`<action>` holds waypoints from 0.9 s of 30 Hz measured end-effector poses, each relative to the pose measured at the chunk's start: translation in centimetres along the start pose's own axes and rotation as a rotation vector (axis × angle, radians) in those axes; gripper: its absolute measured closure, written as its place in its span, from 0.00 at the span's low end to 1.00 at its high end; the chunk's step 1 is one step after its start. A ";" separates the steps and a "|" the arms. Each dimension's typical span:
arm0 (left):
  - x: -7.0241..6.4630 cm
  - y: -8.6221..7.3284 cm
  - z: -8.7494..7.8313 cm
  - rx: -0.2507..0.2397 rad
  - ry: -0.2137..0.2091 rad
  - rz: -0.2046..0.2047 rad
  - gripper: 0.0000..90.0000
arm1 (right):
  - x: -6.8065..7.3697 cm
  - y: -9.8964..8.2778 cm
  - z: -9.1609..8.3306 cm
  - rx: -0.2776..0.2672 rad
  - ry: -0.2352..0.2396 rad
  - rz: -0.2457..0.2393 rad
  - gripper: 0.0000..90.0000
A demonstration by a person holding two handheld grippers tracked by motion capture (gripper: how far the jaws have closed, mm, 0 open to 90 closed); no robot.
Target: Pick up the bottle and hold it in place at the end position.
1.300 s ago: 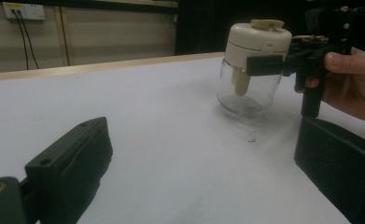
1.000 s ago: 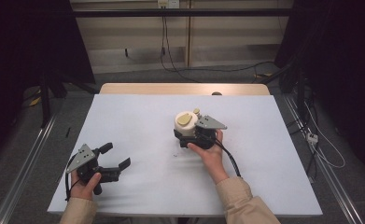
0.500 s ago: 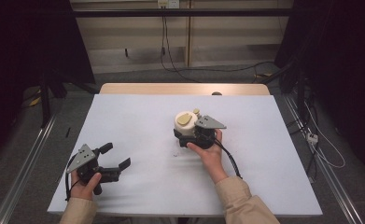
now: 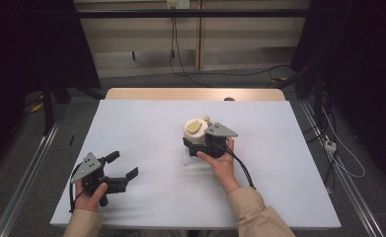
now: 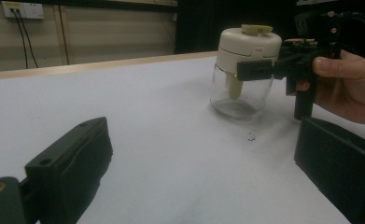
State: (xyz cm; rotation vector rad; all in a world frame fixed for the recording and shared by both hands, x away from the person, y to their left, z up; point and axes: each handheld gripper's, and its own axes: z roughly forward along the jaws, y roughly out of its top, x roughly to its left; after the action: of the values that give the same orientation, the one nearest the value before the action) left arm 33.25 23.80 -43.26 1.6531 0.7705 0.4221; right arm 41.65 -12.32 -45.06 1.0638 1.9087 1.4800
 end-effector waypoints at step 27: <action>-0.1 0.0 0.0 0.006 0.000 0.000 0.04 | -0.2 -0.3 0.4 0.000 0.010 0.025 0.07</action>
State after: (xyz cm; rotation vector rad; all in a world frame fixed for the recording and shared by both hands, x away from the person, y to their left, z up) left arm 33.22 23.72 -43.28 1.6589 0.7729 0.4202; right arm 41.97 -12.30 -45.48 1.0854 1.9088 1.5015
